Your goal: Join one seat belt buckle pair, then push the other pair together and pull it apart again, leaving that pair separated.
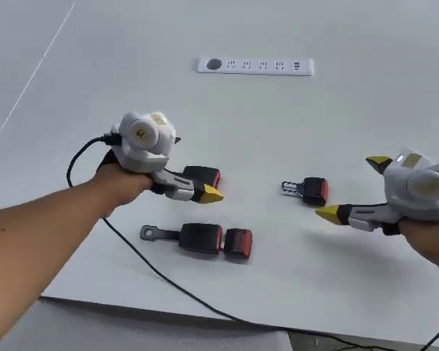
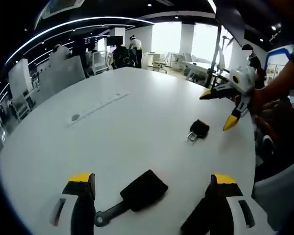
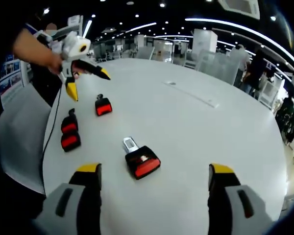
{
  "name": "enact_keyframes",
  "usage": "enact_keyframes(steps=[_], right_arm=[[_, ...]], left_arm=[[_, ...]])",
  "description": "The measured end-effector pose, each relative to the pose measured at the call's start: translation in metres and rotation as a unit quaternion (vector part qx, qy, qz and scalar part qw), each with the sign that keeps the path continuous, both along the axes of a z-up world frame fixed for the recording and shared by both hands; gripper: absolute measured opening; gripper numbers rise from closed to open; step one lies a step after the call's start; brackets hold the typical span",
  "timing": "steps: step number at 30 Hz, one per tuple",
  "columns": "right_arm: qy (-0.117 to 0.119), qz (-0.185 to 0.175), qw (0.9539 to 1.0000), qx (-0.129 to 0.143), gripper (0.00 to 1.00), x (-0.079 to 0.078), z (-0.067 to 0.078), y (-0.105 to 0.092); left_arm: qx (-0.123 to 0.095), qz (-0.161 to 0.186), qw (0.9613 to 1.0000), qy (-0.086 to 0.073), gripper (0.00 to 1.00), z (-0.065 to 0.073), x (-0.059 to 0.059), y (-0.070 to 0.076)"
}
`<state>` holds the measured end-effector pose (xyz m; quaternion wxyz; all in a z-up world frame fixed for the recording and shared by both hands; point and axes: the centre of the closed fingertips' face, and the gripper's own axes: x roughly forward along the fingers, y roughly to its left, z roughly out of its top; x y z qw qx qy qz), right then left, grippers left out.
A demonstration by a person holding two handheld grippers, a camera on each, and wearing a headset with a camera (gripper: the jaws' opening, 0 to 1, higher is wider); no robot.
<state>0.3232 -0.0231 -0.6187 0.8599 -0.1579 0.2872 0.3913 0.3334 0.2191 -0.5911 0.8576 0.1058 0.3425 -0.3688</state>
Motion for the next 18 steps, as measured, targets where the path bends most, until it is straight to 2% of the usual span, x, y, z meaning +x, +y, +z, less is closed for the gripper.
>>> enact_keyframes(steps=[2, 4, 7, 12, 15, 18], right_arm=[[-0.006, -0.014, 0.9999, 0.003, 0.91, -0.004, 0.005, 0.000], [-0.009, -0.022, 0.9996, 0.013, 0.91, -0.010, 0.010, 0.002], [-0.016, -0.032, 0.9991, 0.023, 0.92, -0.020, 0.019, 0.005], [-0.028, -0.041, 0.9982, 0.034, 0.94, -0.036, 0.030, 0.008], [-0.038, -0.047, 0.9973, 0.042, 0.96, -0.042, 0.037, 0.007], [-0.048, -0.053, 0.9962, 0.049, 0.97, -0.053, 0.045, 0.004]], left_arm=[[-0.011, 0.013, 0.9998, -0.004, 1.00, 0.006, -0.009, 0.002], [-0.013, 0.025, 0.9996, -0.006, 1.00, 0.010, -0.020, 0.007], [-0.033, 0.049, 0.9980, -0.019, 1.00, 0.020, -0.033, 0.011], [-0.043, 0.078, 0.9953, -0.037, 1.00, 0.032, -0.062, 0.020], [-0.054, 0.092, 0.9934, -0.043, 1.00, 0.038, -0.074, 0.024], [-0.048, 0.092, 0.9935, -0.046, 1.00, 0.039, -0.091, 0.030]])
